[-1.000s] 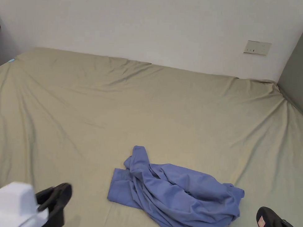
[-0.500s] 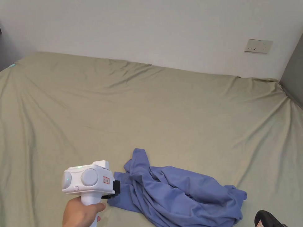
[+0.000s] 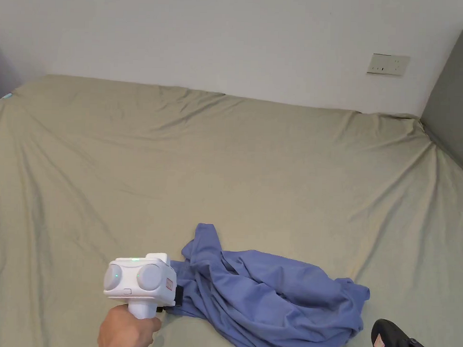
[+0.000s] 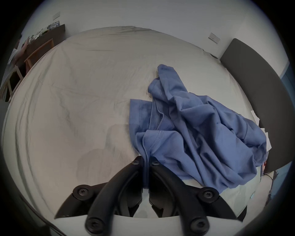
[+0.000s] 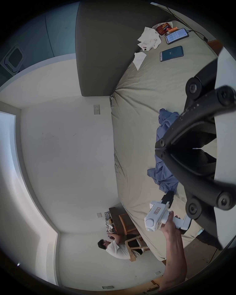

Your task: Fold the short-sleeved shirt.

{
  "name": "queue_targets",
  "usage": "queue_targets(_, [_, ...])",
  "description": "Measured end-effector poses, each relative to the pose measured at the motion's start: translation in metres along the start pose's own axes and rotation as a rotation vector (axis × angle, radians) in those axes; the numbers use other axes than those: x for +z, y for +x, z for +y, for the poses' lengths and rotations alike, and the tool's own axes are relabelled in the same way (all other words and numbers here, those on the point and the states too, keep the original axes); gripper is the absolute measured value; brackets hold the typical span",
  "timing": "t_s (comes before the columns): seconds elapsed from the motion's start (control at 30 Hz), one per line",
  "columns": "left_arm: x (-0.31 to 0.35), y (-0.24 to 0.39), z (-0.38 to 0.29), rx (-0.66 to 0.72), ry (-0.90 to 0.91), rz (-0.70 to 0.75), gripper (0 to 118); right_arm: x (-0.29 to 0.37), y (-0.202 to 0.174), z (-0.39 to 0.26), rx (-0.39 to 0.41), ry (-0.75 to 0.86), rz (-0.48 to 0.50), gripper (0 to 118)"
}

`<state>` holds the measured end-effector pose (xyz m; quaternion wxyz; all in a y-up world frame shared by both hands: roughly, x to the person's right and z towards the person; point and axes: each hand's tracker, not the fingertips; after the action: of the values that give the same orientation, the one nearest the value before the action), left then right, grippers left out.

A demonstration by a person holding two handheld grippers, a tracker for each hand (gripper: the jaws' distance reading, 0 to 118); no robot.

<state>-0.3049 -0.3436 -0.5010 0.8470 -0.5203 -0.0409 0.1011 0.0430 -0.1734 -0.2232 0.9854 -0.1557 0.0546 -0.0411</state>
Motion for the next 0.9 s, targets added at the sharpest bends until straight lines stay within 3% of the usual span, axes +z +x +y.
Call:
queue_targets(0.13, [0.011, 0.014, -0.002, -0.147, 0.034, 0.038, 5, -0.005, 0.009, -0.002, -0.002, -0.013, -0.025, 0])
queue_targets(0.3, [0.052, 0.015, -0.005, -0.064, 0.130, -0.139, 5, -0.036, 0.042, 0.008, -0.018, -0.045, -0.060, 0])
queue_targets(0.43, [0.088, 0.019, -0.020, -0.122, 0.193, -0.171, 5, -0.121, 0.100, 0.015, -0.154, -0.243, -0.034, 8])
queue_targets(0.47, [0.095, 0.021, -0.024, -0.136, 0.204, -0.179, 5, -0.148, 0.116, 0.013, -0.197, -0.270, -0.047, 21])
queue_targets(0.5, [0.102, 0.021, -0.030, -0.137, 0.214, -0.175, 5, -0.179, 0.134, 0.013, -0.223, -0.323, -0.069, 56])
queue_targets(0.53, [0.106, 0.021, -0.033, -0.138, 0.215, -0.175, 5, -0.204, 0.147, 0.013, -0.264, -0.415, -0.093, 80])
queue_targets(0.57, [0.109, 0.021, -0.036, -0.150, 0.215, -0.185, 5, -0.235, 0.159, 0.011, -0.284, -0.539, -0.143, 88])
queue_targets(0.63, [0.113, 0.022, -0.041, -0.155, 0.226, -0.181, 5, -0.281, 0.176, -0.002, -0.299, -0.679, -0.184, 78])
queue_targets(0.77, [0.113, 0.021, -0.041, -0.137, 0.222, -0.193, 5, -0.329, 0.200, -0.029, -0.556, -0.775, -0.177, 79])
queue_targets(0.87, [0.114, 0.024, -0.040, -0.156, 0.230, -0.179, 5, -0.344, 0.196, -0.033, -0.540, -0.811, -0.204, 68])
queue_targets(0.9, [0.114, 0.024, -0.040, -0.154, 0.228, -0.184, 5, -0.344, 0.191, -0.033, -0.527, -0.814, -0.209, 56])
